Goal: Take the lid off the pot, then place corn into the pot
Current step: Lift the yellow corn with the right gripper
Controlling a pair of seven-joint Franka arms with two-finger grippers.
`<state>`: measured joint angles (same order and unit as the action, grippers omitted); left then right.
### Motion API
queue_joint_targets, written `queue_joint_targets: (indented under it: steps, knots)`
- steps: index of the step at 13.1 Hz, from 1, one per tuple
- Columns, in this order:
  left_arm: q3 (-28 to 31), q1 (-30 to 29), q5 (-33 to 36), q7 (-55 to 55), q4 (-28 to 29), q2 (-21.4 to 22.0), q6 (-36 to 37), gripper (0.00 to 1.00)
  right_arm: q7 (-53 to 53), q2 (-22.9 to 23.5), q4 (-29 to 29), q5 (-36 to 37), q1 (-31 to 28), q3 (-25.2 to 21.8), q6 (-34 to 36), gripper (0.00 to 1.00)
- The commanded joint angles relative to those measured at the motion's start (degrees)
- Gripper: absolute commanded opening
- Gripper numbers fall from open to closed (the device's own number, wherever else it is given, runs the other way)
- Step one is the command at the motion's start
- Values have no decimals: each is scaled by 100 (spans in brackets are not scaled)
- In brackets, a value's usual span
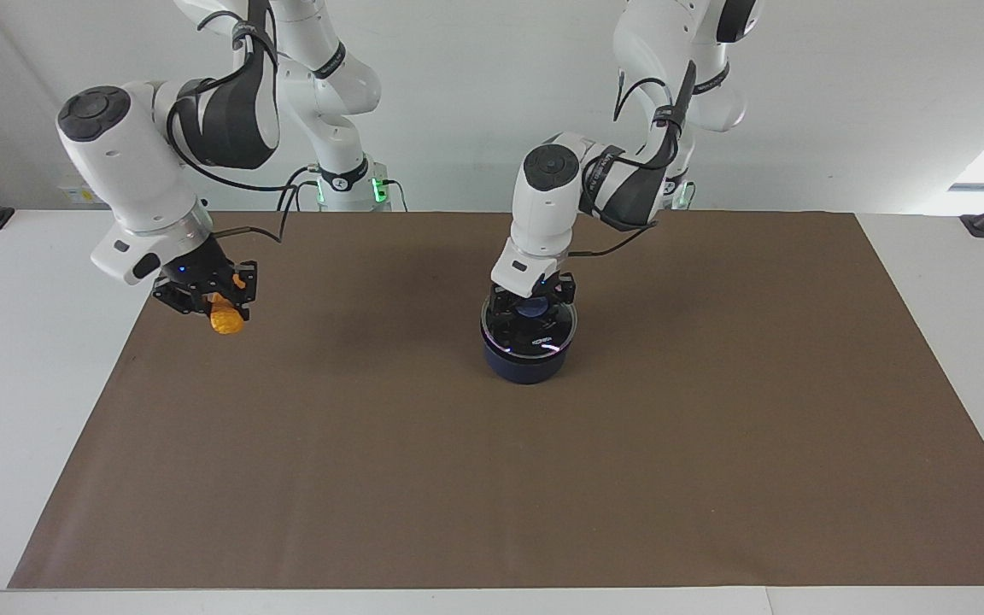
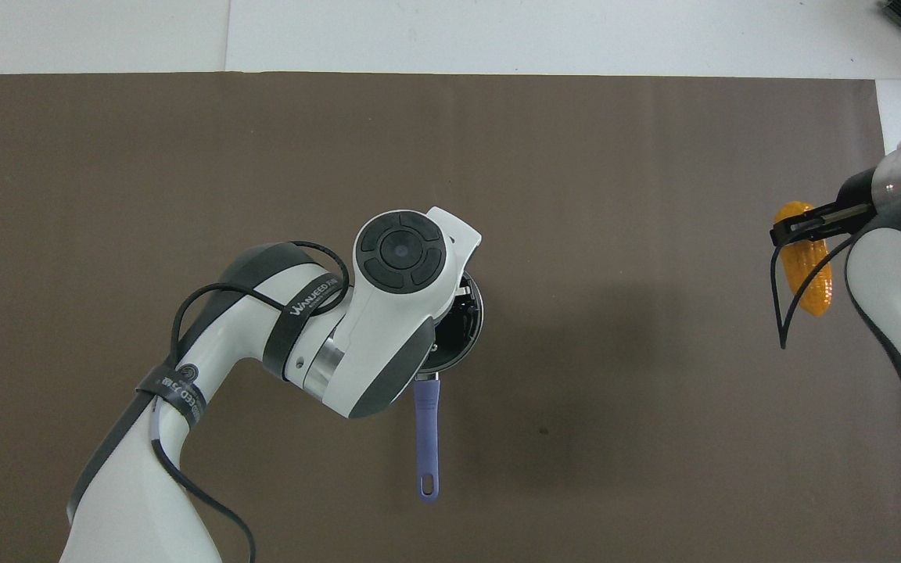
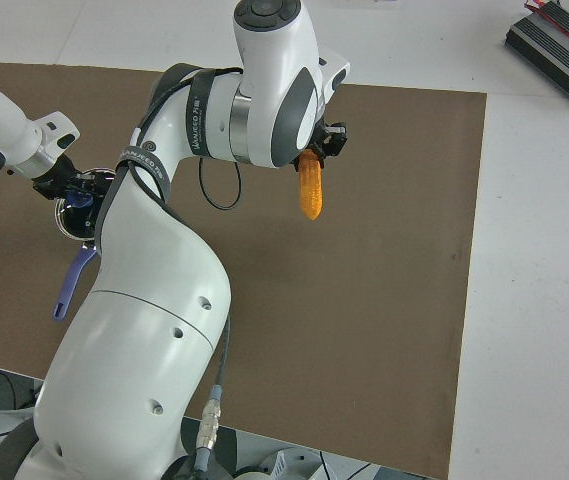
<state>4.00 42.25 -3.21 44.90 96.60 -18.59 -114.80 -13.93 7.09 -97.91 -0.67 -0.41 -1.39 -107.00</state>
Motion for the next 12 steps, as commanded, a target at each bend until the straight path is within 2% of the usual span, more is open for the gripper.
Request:
queue_joint_targets:
  steps: [1,3,5,8,10,12]
  knots:
    - [127,11,31,81,-211,136,317,0,565,-15,44,67,268,42,101,0]
    - [136,-120,31,63,-211,311,326,0,1004,-15,44,76,549,34,83,0]
    - [136,-270,31,19,-194,531,632,0,1645,-50,35,76,892,43,74,0]
    - [144,-814,40,-234,-176,856,871,0,2375,-59,35,67,1340,43,40,0]
    - [144,-1200,22,-708,-185,944,1011,0,3392,55,52,76,1962,43,-5,0]
    - [144,-1569,22,-1244,-185,988,1161,0,4140,414,463,58,2403,43,-13,0]
